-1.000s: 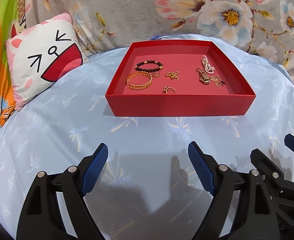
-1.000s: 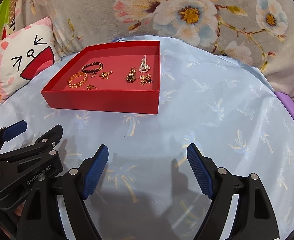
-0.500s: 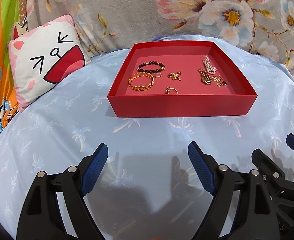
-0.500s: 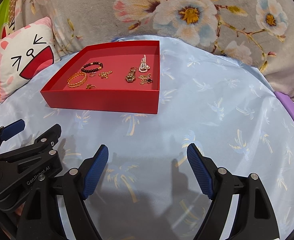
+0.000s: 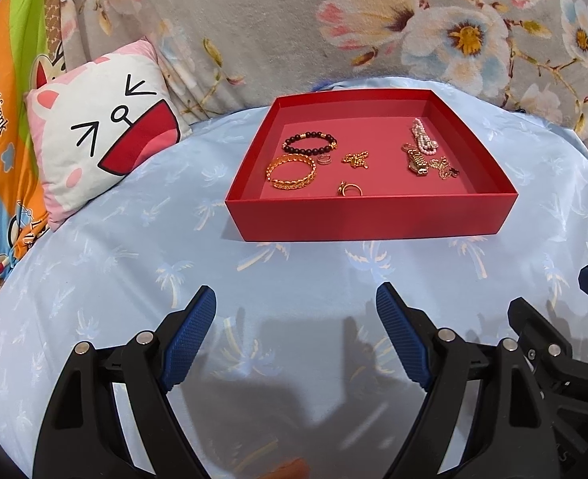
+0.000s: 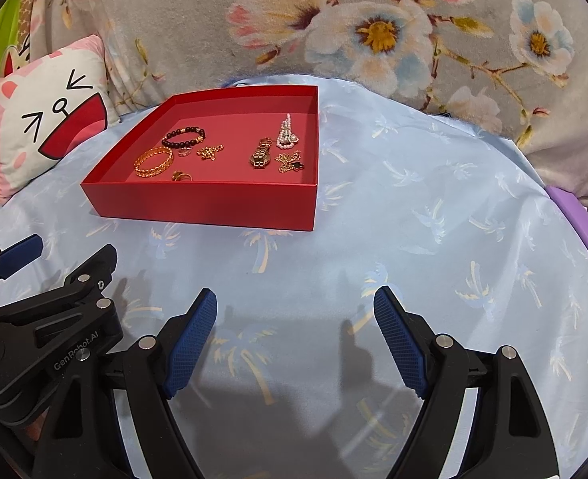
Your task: Organize jewelry
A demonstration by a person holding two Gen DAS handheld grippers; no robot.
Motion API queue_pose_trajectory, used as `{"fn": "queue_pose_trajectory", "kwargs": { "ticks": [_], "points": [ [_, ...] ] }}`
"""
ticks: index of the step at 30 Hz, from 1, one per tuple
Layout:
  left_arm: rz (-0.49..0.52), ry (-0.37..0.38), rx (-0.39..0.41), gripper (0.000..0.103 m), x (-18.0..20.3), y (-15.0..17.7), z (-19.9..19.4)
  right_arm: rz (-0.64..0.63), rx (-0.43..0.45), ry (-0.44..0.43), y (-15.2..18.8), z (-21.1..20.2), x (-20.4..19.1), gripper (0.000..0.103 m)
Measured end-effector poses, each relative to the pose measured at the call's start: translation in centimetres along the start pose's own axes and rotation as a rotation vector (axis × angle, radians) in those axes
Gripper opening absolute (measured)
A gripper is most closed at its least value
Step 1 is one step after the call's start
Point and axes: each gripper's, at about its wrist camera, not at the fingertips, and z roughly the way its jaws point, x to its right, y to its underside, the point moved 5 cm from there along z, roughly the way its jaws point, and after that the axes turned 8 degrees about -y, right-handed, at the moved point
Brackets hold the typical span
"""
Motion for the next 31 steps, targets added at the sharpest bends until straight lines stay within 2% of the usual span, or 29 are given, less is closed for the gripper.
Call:
{"fn": "queue_pose_trajectory", "kwargs": {
  "ticks": [31],
  "points": [
    [0.001, 0.014, -0.014, 0.08, 0.07, 0.04, 0.25, 0.0, -0.003, 0.006, -0.03, 0.02, 0.09, 0.079]
  ]
}}
